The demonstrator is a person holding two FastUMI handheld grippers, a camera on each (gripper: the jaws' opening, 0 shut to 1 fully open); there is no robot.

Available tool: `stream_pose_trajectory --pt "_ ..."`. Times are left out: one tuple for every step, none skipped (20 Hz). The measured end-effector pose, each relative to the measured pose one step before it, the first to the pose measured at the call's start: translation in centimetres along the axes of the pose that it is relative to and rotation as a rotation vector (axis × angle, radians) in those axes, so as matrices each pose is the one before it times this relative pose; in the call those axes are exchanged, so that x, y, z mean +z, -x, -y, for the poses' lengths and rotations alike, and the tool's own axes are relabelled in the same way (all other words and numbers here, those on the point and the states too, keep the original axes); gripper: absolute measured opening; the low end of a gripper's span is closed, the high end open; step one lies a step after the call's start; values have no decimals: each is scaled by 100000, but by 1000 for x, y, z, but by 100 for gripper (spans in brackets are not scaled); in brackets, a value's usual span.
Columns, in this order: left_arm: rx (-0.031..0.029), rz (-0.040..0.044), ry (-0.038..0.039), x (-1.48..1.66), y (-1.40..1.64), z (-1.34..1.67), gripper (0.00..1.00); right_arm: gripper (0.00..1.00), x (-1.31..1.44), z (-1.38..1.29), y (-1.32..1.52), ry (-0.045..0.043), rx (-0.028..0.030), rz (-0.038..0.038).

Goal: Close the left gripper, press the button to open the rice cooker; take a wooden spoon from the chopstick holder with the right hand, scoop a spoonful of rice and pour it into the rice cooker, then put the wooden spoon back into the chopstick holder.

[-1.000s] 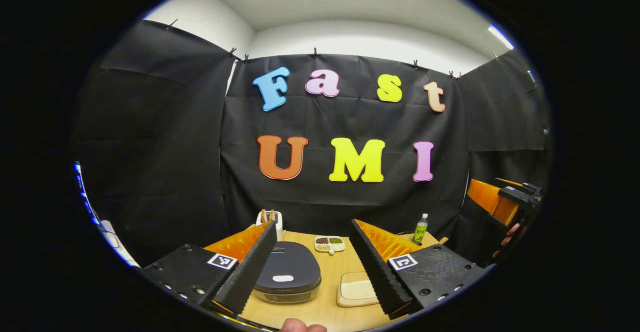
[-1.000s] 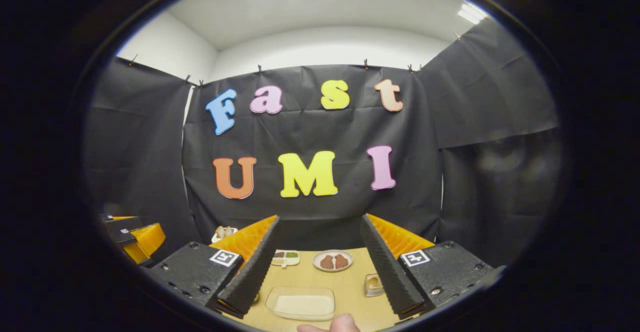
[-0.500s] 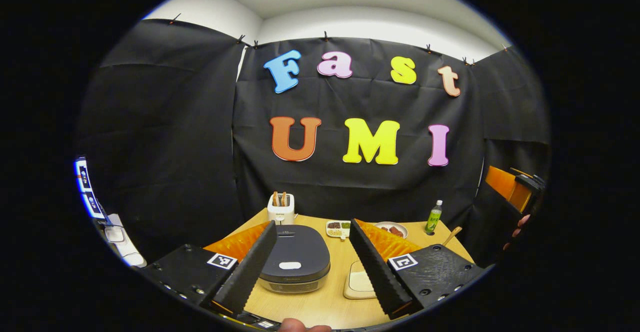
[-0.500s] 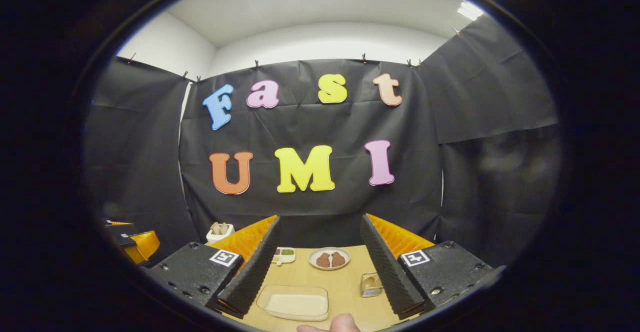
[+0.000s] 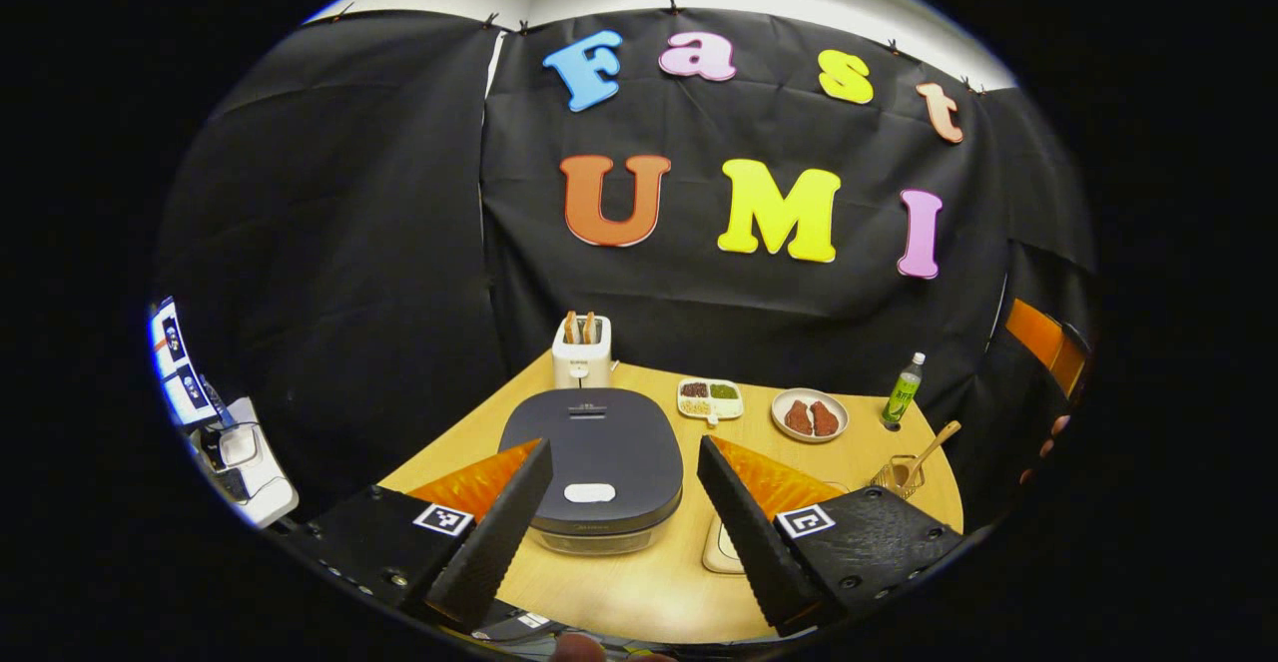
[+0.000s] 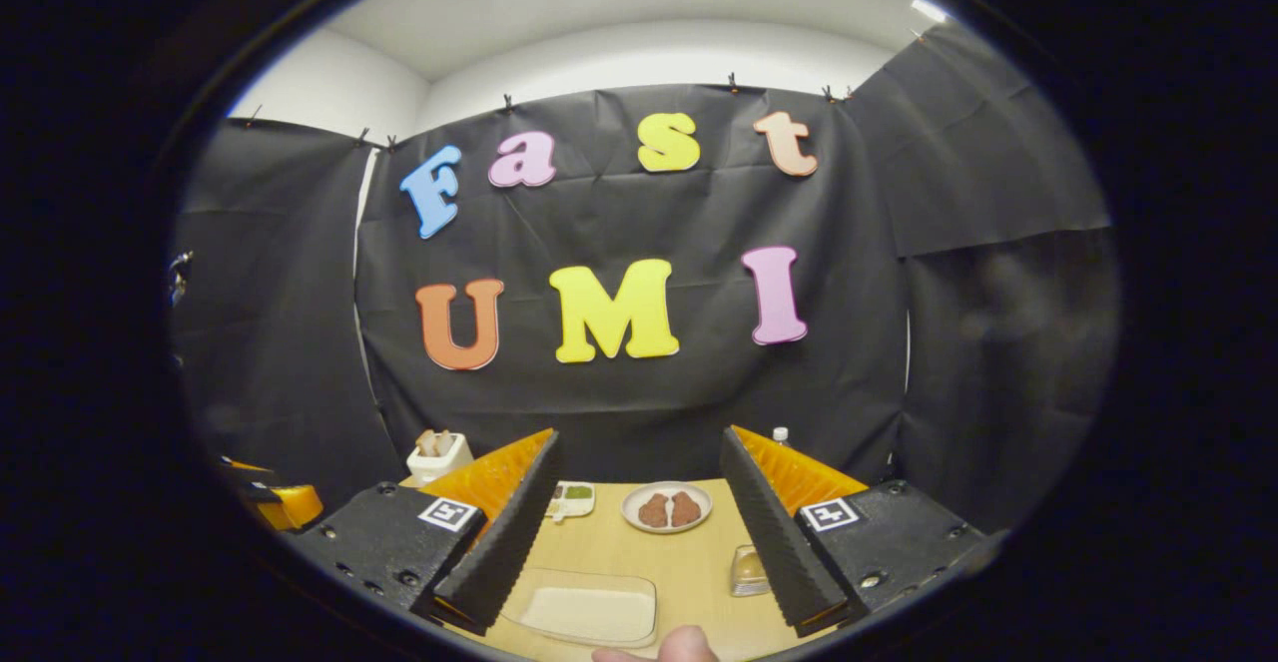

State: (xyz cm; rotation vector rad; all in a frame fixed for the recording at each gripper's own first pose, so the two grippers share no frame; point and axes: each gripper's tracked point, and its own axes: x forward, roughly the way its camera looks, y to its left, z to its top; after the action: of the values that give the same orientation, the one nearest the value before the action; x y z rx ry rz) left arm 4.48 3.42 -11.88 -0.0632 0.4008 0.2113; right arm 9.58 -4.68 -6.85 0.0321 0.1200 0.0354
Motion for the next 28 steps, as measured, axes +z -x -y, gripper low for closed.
stream_pose_trajectory --pt "-36 -2623 300 -449 -314 -72 94 100 -328 63 -647 -159 352 -863" --pt "750 -2089 55 -613 -851 -184 90 100 -303 242 -502 -106 144 -754" --pt "515 -2212 385 -403 -536 -245 77 100 -286 317 -724 -317 103 -820" --pt "389 -2583 743 -305 -651 -116 80 100 -213 202 -704 -335 21 -782" --pt "749 -2945 915 -530 -696 -310 64 100 -154 186 -587 -416 148 -528" --pt "1166 -2926 1045 -547 -705 -361 46 100 -246 249 -587 -330 -6 -254" --pt "1364 -2896 885 -578 -722 -397 31 100 -261 230 -641 -275 -54 -470" --pt "1946 -2235 392 -420 -667 -595 21 100 -476 272 -575 -261 -58 -731" --pt "-629 -2179 66 -249 -351 -82 1 100 -553 182 -590 -404 -101 -869" --pt "-678 -2006 -94 -602 -614 138 3 100 -683 126 -567 -527 -90 -1376" --pt "-45 -1996 698 -453 -47 -157 2 100 -725 22 -537 -606 193 -1983" --pt "-1171 -2744 654 -223 -975 16 0 100 -667 -93 -493 -677 675 -1774" --pt "47 -1919 -66 -303 -418 -112 0 100 -374 -68 -384 -431 482 -1058" --pt "466 -866 -235 67 -583 -521 0 100 -209 52 -290 8 271 -287" --pt "603 -1071 -106 9 -542 -344 0 100 -51 95 -310 218 -18 -56" --pt "382 -845 173 167 -326 -261 0 100 -264 56 -259 181 192 -75" --pt "20 -913 202 184 -526 -67 0 100 -247 91 -282 168 -47 -340" --pt "-327 -999 306 129 -650 159 0 100 -462 168 -320 -76 -52 -909" --pt "-985 -1407 842 -28 -547 228 0 100 -580 188 -198 -216 -99 -1366" --pt "-835 -1348 1240 -47 -488 176 0 100 -367 144 -106 -359 -198 -1030" --pt "-645 -1254 716 -8 -411 175 0 100 -238 238 -38 -178 -367 -635" --pt "-256 -932 272 -224 -327 120 0 100 -76 290 -102 -100 -578 -61" --pt "183 -249 -341 -70 -201 -118 0 100 85 340 -44 -160 -848 349" --pt "101 -380 25 -63 -261 8 0 100 -1 293 -46 -141 -788 53" --pt "258 -933 254 -126 -146 -25 0 100 -33 288 -81 -195 -512 -102" --pt "494 -293 212 -151 -42 -179 0 100 -179 171 -84 -442 -481 -53" --pt "230 -422 130 -136 -189 -51 0 100 -52 115 -34 -505 -350 -142" --pt "31 -1026 164 -423 -177 4 0 100 -136 53 27 -496 -271 -182"
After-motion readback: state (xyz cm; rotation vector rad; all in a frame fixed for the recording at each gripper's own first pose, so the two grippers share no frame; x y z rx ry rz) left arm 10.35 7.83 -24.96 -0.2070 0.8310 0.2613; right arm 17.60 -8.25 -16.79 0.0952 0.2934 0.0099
